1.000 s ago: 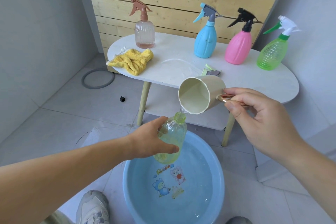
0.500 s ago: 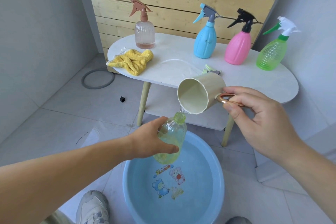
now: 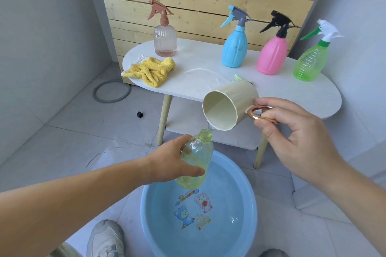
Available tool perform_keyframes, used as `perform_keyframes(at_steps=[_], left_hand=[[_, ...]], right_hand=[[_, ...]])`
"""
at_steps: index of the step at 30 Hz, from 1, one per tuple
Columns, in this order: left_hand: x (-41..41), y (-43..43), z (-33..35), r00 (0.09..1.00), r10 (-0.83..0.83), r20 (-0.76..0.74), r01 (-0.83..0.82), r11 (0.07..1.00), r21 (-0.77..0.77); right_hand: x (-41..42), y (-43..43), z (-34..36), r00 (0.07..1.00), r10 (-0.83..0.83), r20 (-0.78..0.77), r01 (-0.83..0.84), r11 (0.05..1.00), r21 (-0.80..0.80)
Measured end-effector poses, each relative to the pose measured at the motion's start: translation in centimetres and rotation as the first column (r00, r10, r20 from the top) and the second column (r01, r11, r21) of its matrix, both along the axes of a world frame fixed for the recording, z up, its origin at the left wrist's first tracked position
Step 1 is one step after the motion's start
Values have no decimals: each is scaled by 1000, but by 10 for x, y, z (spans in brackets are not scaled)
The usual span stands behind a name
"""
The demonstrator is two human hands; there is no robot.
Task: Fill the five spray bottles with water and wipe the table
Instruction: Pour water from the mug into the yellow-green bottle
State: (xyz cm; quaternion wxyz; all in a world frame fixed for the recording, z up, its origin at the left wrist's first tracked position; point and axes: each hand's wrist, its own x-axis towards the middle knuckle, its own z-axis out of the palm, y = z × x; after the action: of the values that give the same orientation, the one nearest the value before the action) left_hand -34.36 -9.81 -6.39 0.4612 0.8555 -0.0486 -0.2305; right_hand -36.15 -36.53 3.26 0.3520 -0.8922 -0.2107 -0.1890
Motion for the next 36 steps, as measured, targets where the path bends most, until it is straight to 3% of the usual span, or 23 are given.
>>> perform_keyframes(at_steps=[23, 36], left_hand=[[-3, -2, 5, 1000, 5, 5, -6, 1000, 12], [-4, -3, 5, 1000, -4, 15, 4, 1000, 8]], right_hand=[[-1, 3, -4, 994, 57, 92, -49, 995, -85], [2, 6, -12, 949, 168, 267, -86, 952, -292]])
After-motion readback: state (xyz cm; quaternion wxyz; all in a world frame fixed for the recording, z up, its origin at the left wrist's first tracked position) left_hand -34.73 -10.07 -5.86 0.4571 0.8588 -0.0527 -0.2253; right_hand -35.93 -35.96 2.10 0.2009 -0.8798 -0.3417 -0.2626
